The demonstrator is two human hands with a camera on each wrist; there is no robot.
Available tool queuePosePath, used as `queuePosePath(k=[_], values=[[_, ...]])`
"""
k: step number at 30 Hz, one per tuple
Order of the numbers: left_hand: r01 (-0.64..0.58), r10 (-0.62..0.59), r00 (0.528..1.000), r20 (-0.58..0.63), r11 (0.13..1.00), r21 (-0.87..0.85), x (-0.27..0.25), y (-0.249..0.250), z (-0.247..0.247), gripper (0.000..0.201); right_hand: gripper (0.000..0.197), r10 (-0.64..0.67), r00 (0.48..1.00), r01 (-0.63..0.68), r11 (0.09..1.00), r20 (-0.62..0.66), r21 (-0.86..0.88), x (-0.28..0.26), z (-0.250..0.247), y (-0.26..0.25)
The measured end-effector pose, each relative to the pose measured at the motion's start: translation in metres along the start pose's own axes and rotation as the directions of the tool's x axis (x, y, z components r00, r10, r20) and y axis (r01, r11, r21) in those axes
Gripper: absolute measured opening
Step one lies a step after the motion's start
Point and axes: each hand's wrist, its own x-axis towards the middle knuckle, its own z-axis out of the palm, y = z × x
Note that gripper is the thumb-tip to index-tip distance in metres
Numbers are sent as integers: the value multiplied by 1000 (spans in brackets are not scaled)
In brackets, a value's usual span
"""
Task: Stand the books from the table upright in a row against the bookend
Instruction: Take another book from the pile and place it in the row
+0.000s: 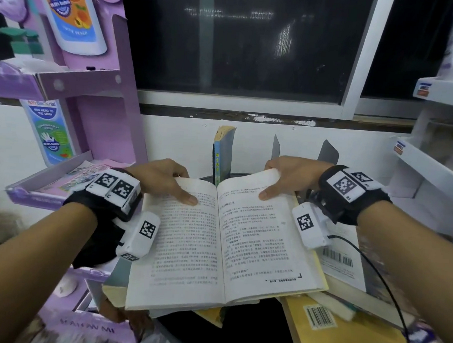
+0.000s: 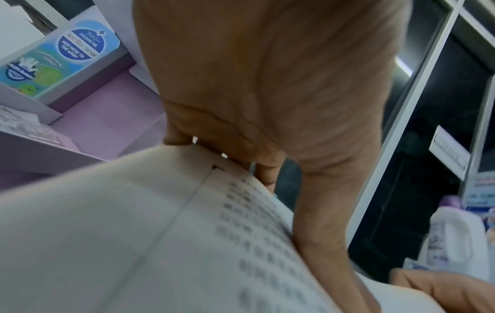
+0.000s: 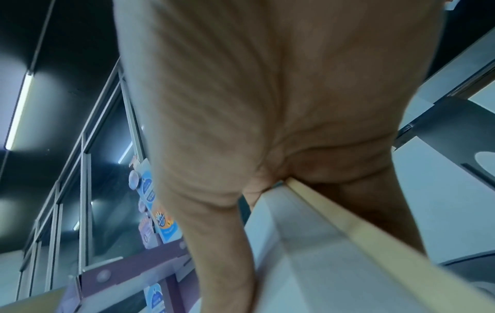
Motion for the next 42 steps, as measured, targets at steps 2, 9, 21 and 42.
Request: queuePosePath(k=[2,9,21,42], values=[[-47,47,999,-17,998,-34,-6,6,-7,87,36,-30,999,31,999,-18,28,-4,-5,-2],[-127,113,980,-163,989,-81,-21,33,-26,31,28,-118,986,133,983,-120,129,-19,-24,-16],[-260,156,850,-504,955,-143,-27,67,-56,30,33,-234,872,310,944,-431,116,-41,-55,-49],[-258,45,698,-714,947,-192,-12,70,-21,25,38,-314,728,333,939,-610,-86,-12,-13,-76]])
